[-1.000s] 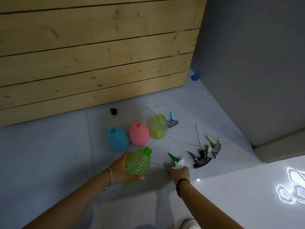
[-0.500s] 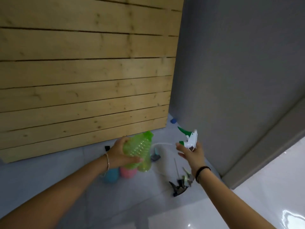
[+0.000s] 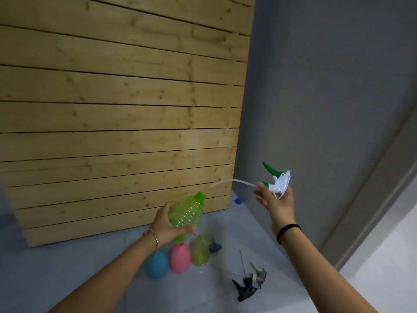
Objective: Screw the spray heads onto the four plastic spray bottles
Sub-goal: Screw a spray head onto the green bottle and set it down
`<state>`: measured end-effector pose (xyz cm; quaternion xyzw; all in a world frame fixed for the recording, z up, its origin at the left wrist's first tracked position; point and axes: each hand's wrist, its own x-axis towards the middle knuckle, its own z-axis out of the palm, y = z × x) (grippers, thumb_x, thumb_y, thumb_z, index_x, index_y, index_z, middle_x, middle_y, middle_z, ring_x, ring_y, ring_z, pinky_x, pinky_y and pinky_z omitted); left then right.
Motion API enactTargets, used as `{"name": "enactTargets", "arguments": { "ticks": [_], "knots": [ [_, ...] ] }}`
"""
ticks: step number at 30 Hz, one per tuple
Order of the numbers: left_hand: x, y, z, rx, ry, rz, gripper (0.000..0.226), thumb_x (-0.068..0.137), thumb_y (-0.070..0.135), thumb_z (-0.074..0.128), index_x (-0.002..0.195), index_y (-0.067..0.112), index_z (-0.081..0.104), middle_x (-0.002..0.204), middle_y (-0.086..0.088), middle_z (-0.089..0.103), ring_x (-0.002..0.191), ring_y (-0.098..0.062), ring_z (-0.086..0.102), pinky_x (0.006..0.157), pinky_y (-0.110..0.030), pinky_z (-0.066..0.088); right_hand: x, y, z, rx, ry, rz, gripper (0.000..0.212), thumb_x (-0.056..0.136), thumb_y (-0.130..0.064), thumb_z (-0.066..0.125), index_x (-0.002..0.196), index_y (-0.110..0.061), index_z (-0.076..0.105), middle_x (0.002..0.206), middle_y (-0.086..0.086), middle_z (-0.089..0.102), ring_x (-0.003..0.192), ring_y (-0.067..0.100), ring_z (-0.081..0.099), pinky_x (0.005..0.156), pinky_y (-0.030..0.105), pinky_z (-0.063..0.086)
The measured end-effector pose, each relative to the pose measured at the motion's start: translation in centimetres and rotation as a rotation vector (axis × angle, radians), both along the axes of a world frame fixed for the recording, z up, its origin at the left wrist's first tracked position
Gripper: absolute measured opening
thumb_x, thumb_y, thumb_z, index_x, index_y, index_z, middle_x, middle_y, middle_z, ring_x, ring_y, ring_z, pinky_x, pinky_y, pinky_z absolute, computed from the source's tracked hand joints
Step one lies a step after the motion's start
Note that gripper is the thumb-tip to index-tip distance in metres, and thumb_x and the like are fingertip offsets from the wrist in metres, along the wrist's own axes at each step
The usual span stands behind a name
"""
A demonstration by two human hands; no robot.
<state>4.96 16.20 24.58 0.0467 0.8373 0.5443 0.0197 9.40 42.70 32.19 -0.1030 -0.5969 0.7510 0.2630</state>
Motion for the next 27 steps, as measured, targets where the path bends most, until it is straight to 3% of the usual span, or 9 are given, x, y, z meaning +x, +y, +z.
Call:
{"name": "enactTargets", "arguments": {
  "ticks": [5, 15, 18, 20, 24, 27],
  "knots": [
    [0.1, -0.1, 0.1, -0.025, 0.003, -0.025, 0.092, 0.049, 0.024, 0.092, 0.128, 0.017, 0.045, 0.129, -0.009, 0.046, 0.116, -0.021, 0.05, 0.101, -0.031, 0.043, 0.6, -0.2, -0.5, -0.008, 0.009, 0.032, 0.05, 0.082, -0.008, 0.069, 0.123, -0.016, 0.041, 0.092, 0.005, 0.062, 0.083, 0.023, 0.067, 0.057, 0.018, 0.056],
    [1.0, 0.8, 0.9, -0.089, 0.059, -0.132, 0.088, 0.05, 0.03, 0.091, 0.124, 0.032, 0.043, 0.125, 0.002, 0.037, 0.112, -0.009, 0.041, 0.095, -0.016, 0.032, 0.2, -2.7, -1.9, 0.187, -0.134, 0.226, 0.053, 0.08, -0.01, 0.072, 0.122, -0.019, 0.04, 0.104, 0.015, 0.061, 0.095, 0.03, 0.066, 0.068, 0.025, 0.059],
    [1.4, 1.4, 1.6, -0.087, 0.07, -0.182, 0.086, 0.05, 0.031, 0.091, 0.122, 0.038, 0.043, 0.125, 0.004, 0.036, 0.113, -0.007, 0.04, 0.097, -0.015, 0.031, 0.1, -3.6, -2.2, 0.243, -0.15, 0.303, 0.052, 0.078, -0.012, 0.074, 0.122, -0.019, 0.047, 0.096, -0.002, 0.06, 0.089, 0.018, 0.062, 0.078, 0.031, 0.059],
    [1.4, 1.7, 1.8, -0.081, 0.057, -0.207, 0.09, 0.05, 0.033, 0.091, 0.127, 0.036, 0.045, 0.125, 0.005, 0.036, 0.115, -0.007, 0.041, 0.098, -0.017, 0.032, 0.1, -4.0, -2.3, 0.244, -0.155, 0.356, 0.055, 0.078, -0.012, 0.074, 0.126, -0.018, 0.049, 0.096, -0.004, 0.061, 0.089, 0.013, 0.061, 0.076, 0.026, 0.059],
    [1.5, 1.8, 2.4, -0.088, 0.022, -0.248, 0.093, 0.047, 0.039, 0.09, 0.128, 0.036, 0.045, 0.125, 0.008, 0.038, 0.117, -0.008, 0.042, 0.1, -0.022, 0.037, 0.0, -4.0, -2.2, 0.23, -0.164, 0.402, 0.058, 0.079, -0.012, 0.072, 0.132, -0.012, 0.049, 0.111, 0.024, 0.061, 0.096, 0.017, 0.062, 0.07, 0.018, 0.056],
    [1.5, 1.6, 2.9, -0.001, -0.029, -0.286, 0.099, 0.038, 0.046, 0.089, 0.128, 0.031, 0.05, 0.128, 0.006, 0.05, 0.115, -0.01, 0.053, 0.102, -0.033, 0.046, 0.1, -4.0, -1.9, 0.239, -0.16, 0.445, 0.057, 0.08, -0.013, 0.071, 0.133, -0.012, 0.049, 0.12, 0.025, 0.061, 0.101, 0.018, 0.062, 0.079, 0.021, 0.057]
  ]
}}
